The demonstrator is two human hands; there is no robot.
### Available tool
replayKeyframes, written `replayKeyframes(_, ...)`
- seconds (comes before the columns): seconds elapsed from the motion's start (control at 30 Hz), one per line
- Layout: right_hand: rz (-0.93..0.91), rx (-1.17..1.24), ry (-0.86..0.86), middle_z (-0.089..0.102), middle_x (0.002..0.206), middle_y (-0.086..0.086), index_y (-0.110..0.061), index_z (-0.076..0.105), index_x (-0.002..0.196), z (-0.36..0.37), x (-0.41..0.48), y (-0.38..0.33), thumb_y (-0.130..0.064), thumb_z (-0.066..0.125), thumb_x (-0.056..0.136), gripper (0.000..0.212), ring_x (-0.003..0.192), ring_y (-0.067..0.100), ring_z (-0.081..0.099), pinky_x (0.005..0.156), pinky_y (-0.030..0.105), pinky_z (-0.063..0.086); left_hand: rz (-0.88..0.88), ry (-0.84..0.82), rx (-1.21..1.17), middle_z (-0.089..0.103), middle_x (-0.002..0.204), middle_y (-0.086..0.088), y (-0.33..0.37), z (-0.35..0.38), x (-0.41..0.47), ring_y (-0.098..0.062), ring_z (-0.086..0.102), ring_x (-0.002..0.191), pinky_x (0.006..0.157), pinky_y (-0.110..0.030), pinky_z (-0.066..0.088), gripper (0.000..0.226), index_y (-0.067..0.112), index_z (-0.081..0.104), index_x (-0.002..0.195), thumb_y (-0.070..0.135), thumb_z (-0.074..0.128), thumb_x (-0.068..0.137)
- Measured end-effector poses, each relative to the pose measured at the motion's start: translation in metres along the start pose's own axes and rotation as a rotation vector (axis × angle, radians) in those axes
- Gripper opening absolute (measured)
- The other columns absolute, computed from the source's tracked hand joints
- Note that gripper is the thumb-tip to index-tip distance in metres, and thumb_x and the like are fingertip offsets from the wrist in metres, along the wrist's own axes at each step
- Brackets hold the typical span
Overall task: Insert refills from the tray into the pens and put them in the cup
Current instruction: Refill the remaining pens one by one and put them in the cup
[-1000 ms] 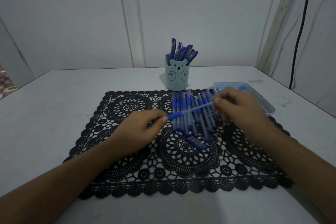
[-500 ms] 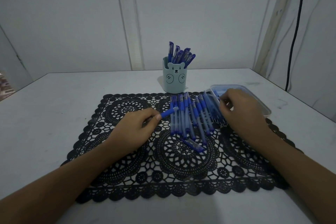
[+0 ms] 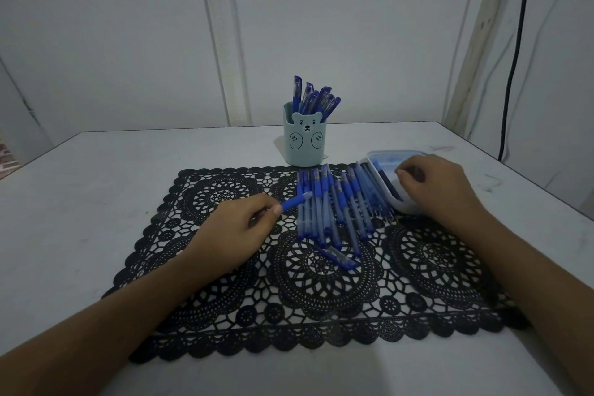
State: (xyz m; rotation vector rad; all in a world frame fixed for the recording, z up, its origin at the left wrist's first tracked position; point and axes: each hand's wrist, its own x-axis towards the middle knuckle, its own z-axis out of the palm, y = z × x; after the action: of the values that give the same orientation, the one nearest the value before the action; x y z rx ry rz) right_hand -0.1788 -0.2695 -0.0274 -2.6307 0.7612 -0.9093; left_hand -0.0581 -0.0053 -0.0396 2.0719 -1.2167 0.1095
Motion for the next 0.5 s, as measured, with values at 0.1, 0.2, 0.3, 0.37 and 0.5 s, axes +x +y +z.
replayKeyframes(0.1, 0.094, -0.069, -0.134, 0.067, 0.099, 0.004, -0.020, 0.068, 0.093, -0.002, 0.010, 0.009, -0.028, 0.057, 0.086, 0.015, 0.092, 0.022, 0.057, 0.083, 0.031, 0.044, 0.007, -0.009, 0.004, 0.057, 0.061, 0.003, 0.000, 0.001, 0.001, -0.010, 0.052, 0.063, 0.055, -0.021, 0.039, 0.014, 0.036, 0.054, 0.087, 0.024, 0.048, 0.092)
replayKeyframes(0.2, 0.104, -0.113, -0.238, 0.066, 0.094, 0.001, -0.026, 0.067, 0.081, -0.003, 0.014, 0.010, -0.037, 0.061, 0.083, 0.012, 0.083, 0.018, 0.054, 0.080, 0.034, 0.047, 0.027, -0.018, 0.014, 0.057, 0.060, 0.006, -0.001, 0.001, 0.001, -0.008, 0.050, 0.057, 0.052, -0.021, 0.038, 0.016, 0.038, 0.053, 0.085, 0.024, 0.048, 0.092)
replayKeyframes(0.3, 0.085, -0.139, -0.347, 0.068, 0.090, 0.000, -0.021, 0.072, 0.084, -0.002, 0.013, 0.006, -0.036, 0.061, 0.083, 0.019, 0.079, 0.017, 0.056, 0.071, 0.030, 0.047, 0.034, -0.014, 0.027, 0.055, 0.057, 0.009, -0.002, 0.002, 0.001, -0.005, 0.050, 0.055, 0.051, -0.019, 0.038, 0.014, 0.035, 0.054, 0.086, 0.024, 0.048, 0.092)
replayKeyframes(0.37, 0.107, -0.155, -0.360, 0.070, 0.089, 0.004, -0.016, 0.072, 0.081, -0.001, 0.014, 0.006, -0.033, 0.062, 0.082, 0.019, 0.079, 0.021, 0.060, 0.069, 0.031, 0.048, 0.031, -0.011, 0.030, 0.055, 0.058, 0.009, -0.003, 0.002, 0.001, -0.005, 0.050, 0.055, 0.051, -0.019, 0.038, 0.013, 0.034, 0.056, 0.086, 0.025, 0.048, 0.092)
replayKeyframes(0.5, 0.167, -0.181, -0.340, 0.069, 0.088, 0.019, 0.002, 0.070, 0.079, 0.000, 0.016, 0.009, -0.019, 0.061, 0.079, 0.023, 0.079, 0.030, 0.062, 0.062, 0.031, 0.048, 0.033, -0.008, 0.046, 0.056, 0.059, 0.009, -0.004, 0.002, 0.001, -0.005, 0.050, 0.056, 0.051, -0.019, 0.038, 0.013, 0.034, 0.056, 0.087, 0.025, 0.048, 0.092)
